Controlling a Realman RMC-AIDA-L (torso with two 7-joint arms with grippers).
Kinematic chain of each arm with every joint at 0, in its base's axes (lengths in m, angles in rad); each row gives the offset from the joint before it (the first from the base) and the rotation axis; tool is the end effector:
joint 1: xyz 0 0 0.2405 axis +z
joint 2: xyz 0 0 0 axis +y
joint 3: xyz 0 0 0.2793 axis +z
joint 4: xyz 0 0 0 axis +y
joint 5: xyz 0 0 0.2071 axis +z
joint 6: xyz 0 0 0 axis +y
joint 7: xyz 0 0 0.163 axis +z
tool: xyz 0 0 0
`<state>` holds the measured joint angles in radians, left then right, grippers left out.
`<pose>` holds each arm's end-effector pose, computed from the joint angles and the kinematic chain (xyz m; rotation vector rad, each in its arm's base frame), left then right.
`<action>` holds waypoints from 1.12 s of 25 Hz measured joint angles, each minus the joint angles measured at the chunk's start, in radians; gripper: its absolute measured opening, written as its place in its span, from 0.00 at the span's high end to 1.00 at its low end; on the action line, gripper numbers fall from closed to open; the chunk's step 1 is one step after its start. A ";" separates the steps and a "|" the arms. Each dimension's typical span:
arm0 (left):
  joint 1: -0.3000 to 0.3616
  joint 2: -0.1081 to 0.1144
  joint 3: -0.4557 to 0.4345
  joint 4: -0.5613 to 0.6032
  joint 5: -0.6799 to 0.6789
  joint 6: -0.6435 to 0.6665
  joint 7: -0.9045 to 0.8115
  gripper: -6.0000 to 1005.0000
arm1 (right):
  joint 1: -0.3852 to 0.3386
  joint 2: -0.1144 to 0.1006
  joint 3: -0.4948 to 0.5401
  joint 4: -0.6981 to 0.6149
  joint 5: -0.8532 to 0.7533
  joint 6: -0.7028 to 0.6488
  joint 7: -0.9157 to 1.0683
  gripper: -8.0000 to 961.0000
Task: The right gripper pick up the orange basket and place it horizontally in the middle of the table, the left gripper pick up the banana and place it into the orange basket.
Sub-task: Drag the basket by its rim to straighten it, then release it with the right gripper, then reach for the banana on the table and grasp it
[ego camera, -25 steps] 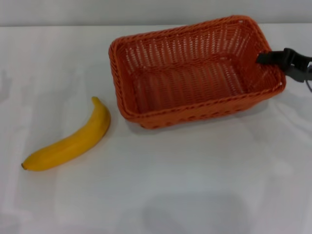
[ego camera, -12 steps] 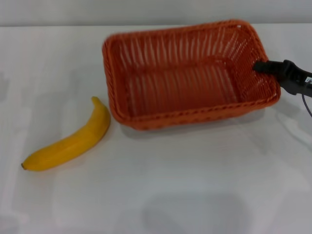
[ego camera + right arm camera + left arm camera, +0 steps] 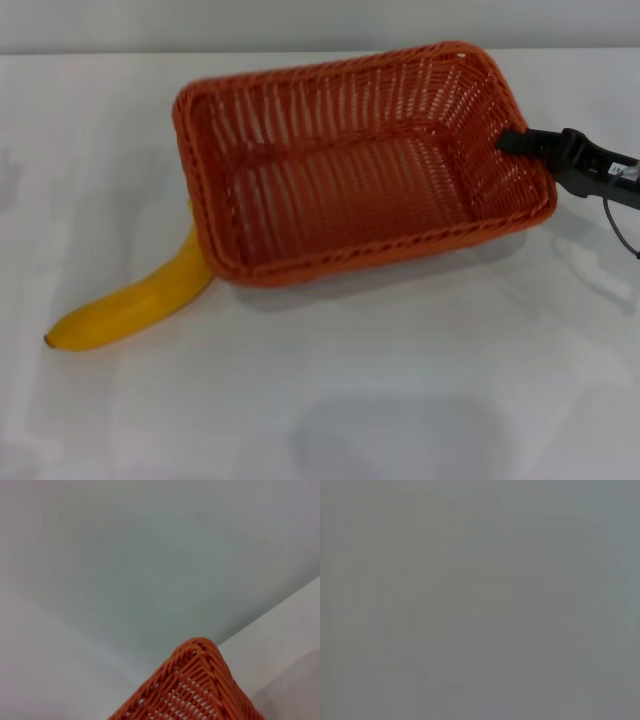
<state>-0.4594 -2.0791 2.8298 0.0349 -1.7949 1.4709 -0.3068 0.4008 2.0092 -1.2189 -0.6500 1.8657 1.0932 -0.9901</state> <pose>-0.3644 0.3385 0.0612 -1.1059 -0.5164 -0.9124 0.2821 0.3795 -0.0166 -1.9967 1.7041 1.1114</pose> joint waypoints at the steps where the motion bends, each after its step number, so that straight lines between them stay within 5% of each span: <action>1: 0.000 0.000 0.000 0.001 0.000 0.000 0.000 0.11 | 0.001 0.000 0.004 0.002 0.000 -0.002 -0.005 0.80; 10: -0.005 0.000 0.000 0.000 0.000 0.000 0.000 0.11 | 0.020 -0.015 0.018 0.044 -0.004 -0.020 -0.022 0.79; 14: -0.007 0.002 -0.001 -0.001 0.000 0.000 0.000 0.11 | 0.022 0.002 0.053 0.061 0.004 -0.026 -0.111 0.79; 17: -0.009 0.002 -0.001 -0.001 0.000 0.000 0.000 0.11 | 0.029 0.002 0.058 0.083 0.008 -0.028 -0.106 0.60; 28: -0.003 0.000 -0.001 -0.001 -0.017 0.000 0.000 0.11 | 0.007 -0.001 0.158 0.081 0.020 0.011 -0.117 0.31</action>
<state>-0.4625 -2.0793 2.8286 0.0337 -1.8118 1.4711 -0.3068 0.4074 2.0081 -1.0612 -0.5686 1.8858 1.1039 -1.1068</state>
